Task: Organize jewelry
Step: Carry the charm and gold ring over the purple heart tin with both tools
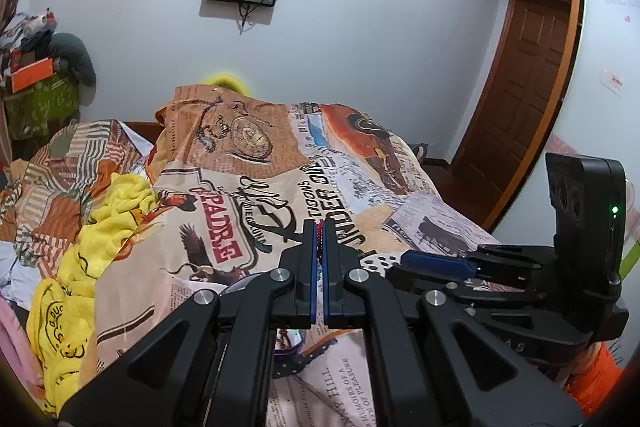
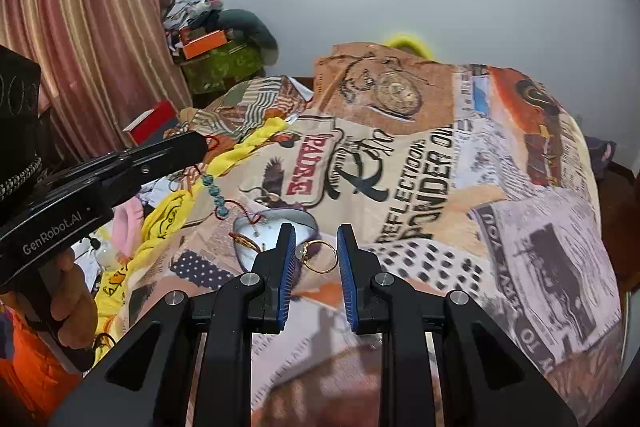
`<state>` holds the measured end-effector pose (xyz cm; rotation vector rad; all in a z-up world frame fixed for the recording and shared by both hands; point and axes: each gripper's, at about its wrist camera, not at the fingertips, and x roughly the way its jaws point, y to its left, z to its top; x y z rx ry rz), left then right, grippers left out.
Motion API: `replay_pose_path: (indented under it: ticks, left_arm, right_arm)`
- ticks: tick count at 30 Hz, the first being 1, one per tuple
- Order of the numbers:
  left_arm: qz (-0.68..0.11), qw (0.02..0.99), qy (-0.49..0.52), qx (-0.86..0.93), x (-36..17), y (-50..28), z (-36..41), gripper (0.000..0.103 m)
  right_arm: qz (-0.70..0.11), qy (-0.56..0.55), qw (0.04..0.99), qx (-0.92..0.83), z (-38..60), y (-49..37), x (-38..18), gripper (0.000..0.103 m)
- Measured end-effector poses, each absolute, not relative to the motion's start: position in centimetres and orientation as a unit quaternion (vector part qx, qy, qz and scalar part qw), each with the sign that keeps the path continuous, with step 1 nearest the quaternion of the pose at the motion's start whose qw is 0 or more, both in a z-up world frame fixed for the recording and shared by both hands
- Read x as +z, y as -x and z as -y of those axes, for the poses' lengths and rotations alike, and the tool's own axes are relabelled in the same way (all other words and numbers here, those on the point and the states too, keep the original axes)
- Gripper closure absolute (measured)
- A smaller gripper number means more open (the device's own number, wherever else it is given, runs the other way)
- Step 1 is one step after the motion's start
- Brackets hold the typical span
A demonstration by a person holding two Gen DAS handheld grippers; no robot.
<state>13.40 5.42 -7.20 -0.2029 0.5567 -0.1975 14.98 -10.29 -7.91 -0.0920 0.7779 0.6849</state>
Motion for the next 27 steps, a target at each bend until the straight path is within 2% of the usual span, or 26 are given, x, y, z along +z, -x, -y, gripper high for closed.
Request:
replay_pose_path:
  ticks: [10,27]
  left_arm:
    - [-0.303,0.942,0.116,-0.087,-10.2,-15.4,-7.5,0.103]
    - [-0.355,0.923,0.126,-0.082,-14.9,-18.4,-10.3,0.103]
  right_arm:
    - [-0.414,0.079,0.836,0.352,5.3,-16.6,-10.8,0.084]
    - [-0.453,0.112,0.815,0.343,2.1,-19.1,-14.0,0.084]
